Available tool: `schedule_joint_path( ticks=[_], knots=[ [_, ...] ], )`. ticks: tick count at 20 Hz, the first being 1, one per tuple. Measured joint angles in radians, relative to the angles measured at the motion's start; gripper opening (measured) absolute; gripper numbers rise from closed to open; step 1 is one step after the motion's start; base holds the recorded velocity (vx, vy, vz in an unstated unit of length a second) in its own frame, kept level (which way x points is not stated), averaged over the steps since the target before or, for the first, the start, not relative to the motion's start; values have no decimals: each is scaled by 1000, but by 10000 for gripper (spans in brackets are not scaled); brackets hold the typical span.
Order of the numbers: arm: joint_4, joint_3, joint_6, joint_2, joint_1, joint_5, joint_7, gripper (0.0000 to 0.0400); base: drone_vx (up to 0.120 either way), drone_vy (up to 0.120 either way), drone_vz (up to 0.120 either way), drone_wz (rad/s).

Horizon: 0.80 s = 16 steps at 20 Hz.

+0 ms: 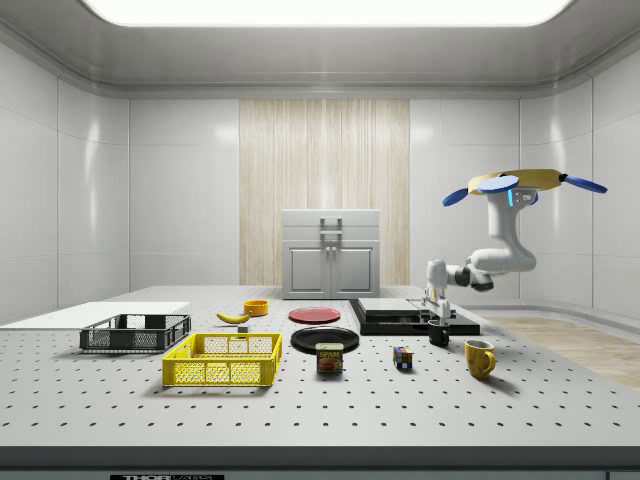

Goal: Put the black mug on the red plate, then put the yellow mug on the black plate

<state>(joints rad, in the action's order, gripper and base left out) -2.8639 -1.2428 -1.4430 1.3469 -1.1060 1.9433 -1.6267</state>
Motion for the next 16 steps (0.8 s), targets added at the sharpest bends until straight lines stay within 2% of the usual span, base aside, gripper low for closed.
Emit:
schedule_joint_path(
  ticks=[16],
  knots=[
    [41, -18, -35, 27, -49, -20, -10, 400, 0, 0, 0, 0]
  ],
)
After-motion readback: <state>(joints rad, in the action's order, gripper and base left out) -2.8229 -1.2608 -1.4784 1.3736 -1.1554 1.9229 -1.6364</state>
